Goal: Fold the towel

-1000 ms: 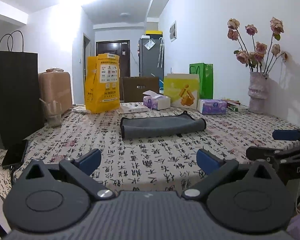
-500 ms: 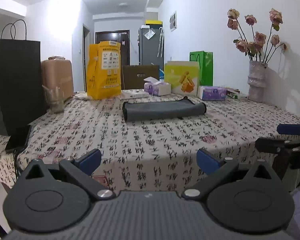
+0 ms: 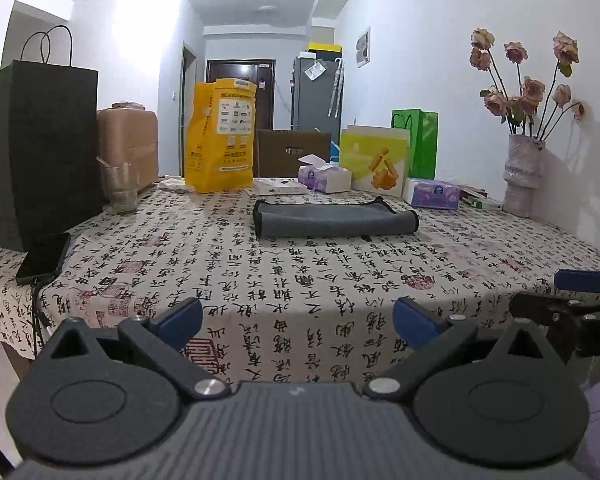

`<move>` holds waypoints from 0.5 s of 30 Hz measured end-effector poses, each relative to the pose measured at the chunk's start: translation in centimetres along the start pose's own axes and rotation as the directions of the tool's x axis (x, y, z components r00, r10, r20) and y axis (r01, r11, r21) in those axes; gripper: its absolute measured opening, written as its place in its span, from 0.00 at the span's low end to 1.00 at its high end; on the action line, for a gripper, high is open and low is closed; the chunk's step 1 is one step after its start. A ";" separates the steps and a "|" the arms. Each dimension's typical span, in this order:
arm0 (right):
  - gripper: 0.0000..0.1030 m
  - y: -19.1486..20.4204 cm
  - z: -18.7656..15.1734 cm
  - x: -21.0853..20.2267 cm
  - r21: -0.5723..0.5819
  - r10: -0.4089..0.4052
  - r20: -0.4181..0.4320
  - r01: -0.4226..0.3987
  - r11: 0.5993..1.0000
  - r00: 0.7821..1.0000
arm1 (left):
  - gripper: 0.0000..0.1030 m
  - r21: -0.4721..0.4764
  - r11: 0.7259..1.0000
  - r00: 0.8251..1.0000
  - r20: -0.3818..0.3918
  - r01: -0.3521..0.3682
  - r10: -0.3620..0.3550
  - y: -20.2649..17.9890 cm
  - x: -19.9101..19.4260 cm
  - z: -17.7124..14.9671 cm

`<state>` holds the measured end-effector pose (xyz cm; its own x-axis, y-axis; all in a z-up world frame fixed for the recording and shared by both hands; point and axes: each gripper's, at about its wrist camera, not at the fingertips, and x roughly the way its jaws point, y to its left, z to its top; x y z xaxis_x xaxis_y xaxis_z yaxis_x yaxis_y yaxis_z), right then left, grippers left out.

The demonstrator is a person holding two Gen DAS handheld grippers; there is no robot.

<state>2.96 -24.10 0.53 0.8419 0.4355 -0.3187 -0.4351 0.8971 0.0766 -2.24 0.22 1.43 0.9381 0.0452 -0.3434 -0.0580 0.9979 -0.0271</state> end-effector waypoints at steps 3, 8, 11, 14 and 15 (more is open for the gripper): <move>1.00 -0.3 0.0 0.1 0.014 -0.003 -0.005 0.003 1.000 1.000 | 1.00 0.000 1.000 1.000 -0.001 0.000 0.000 -0.1 0.0 0.0; 1.00 -0.4 0.0 0.1 0.021 -0.003 -0.008 0.003 1.000 1.000 | 1.00 0.001 1.000 1.000 -0.001 -0.001 0.001 -0.1 0.1 0.0; 1.00 -0.3 -0.1 0.1 0.018 -0.001 -0.008 0.001 1.000 1.000 | 1.00 0.005 1.000 1.000 -0.005 0.002 -0.002 -0.2 0.2 0.0; 1.00 -0.4 0.0 0.3 0.019 0.002 -0.010 -0.002 1.000 1.000 | 1.00 0.005 1.000 1.000 -0.004 0.000 0.000 -0.3 0.2 0.0; 1.00 -0.4 -0.1 0.3 0.020 0.002 -0.010 -0.002 1.000 1.000 | 1.00 0.005 1.000 1.000 -0.004 0.000 0.000 -0.3 0.2 0.0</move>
<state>3.33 -24.33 0.36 0.8377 0.4367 -0.3279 -0.4301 0.8976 0.0963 -2.05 -0.03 1.35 0.9366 0.0451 -0.3474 -0.0565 0.9981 -0.0228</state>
